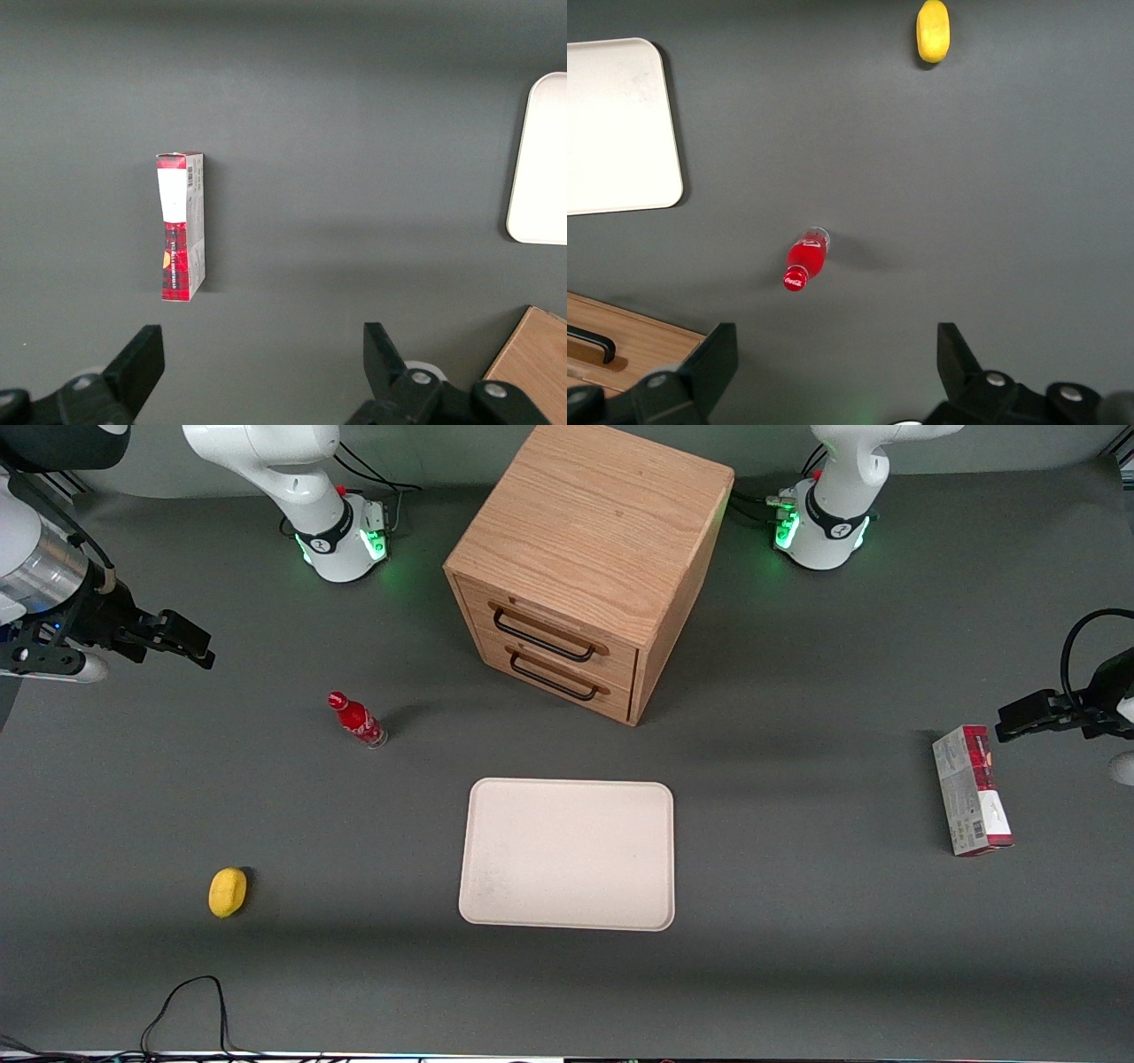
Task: Open upper drawer
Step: 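Move the right gripper toward the upper drawer's black handle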
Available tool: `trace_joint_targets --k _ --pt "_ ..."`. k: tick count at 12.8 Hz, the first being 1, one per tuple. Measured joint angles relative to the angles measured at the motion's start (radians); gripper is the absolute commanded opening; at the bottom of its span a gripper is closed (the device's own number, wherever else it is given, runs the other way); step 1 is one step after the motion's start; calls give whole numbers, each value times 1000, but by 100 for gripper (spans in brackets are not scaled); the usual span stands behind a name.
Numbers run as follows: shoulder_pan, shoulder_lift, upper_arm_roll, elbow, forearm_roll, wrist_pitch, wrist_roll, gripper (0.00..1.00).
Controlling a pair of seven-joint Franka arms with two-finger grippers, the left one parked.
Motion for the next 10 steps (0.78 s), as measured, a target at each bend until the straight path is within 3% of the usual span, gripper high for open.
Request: trace_joint_targets --k 7,10 --pt "25 49 14 66 2 -2 -27 100" --pt "32 95 128 128 9 -3 -33 100"
